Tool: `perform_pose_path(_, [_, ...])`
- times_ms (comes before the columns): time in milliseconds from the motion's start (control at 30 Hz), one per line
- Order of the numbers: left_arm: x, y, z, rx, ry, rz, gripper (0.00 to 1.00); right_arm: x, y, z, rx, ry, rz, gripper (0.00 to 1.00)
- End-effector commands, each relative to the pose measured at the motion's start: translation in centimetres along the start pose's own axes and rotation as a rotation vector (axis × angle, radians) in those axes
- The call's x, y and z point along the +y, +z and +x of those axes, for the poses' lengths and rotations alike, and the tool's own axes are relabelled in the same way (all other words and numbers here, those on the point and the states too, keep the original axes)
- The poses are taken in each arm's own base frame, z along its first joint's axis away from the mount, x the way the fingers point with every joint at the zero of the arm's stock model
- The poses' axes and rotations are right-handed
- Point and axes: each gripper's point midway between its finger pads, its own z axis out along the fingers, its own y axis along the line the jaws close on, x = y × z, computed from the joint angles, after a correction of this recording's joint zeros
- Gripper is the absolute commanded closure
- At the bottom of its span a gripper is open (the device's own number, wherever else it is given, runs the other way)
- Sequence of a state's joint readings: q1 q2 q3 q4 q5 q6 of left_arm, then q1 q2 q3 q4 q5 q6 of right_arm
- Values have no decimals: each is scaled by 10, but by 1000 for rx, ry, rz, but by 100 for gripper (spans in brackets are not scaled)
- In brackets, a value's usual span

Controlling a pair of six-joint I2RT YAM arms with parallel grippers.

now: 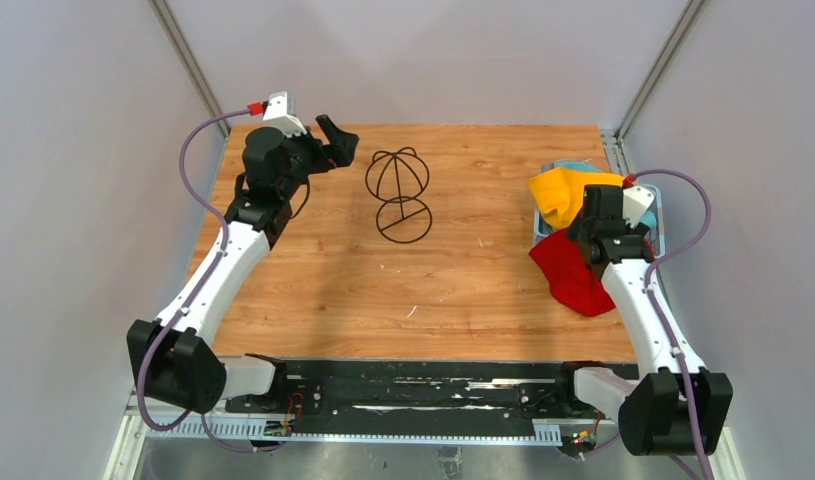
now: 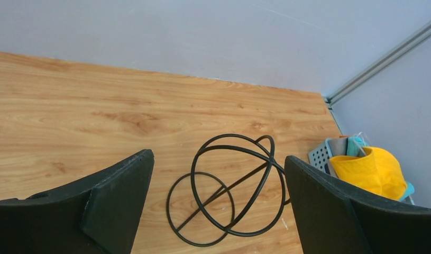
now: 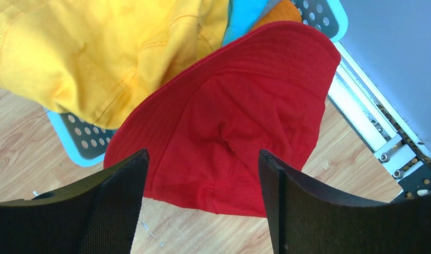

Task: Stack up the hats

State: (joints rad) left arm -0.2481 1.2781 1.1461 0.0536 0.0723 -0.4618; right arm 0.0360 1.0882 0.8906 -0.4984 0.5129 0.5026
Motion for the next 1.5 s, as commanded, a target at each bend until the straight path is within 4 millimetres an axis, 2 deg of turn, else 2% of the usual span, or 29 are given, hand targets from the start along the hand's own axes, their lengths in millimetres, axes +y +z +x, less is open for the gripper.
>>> perform_pose_path(0, [-7,5,-13,-38,5,29,2,4,9,-13,-1,82,-33,26])
perform_pose_path(200, [-9,12,-17,-38,7,35,2,10,24,-25,24,121,-53,26])
perform_pose_path(467, [-12,19,-23,-36,9,40,2,18,31,-44,4,145,-74,25])
perform_pose_path(600, [-12,20,-23,-36,11,39,2,18,46,-39,49,152,-63,25])
perform_pose_path(767, [-9,21,-22,-29,22,25,2,16,61,-22,115,163,-49,26])
perform_pose_path(833, [-9,21,-21,-29,23,27,2,12,65,-17,128,164,-38,35])
perform_pose_path(867, [-8,22,-20,-25,21,27,2,11,65,-17,129,167,-37,47])
perform_pose_path(933, [-9,22,-19,-24,20,31,2,9,61,-20,114,173,-40,78])
perform_pose_path(967, [-9,23,-19,-22,18,31,2,8,59,-23,101,175,-40,88])
perform_pose_path(1000, [-9,23,-19,-22,16,32,2,8,57,-27,88,176,-43,97])
perform_pose_path(1033, [-10,23,-19,-24,14,38,2,9,54,-33,75,170,-52,99])
perform_pose_path(1100, [-12,24,-20,-23,10,45,2,10,45,-45,48,171,-74,99])
perform_pose_path(1200, [-18,23,-22,-22,21,74,2,20,19,-70,-5,181,-167,99])
perform_pose_path(1300, [-29,18,-28,-29,47,119,2,37,-19,-101,-78,180,-305,100])
perform_pose_path(1467, [-61,-3,-60,-104,141,204,2,71,-91,-149,-204,109,-511,99])
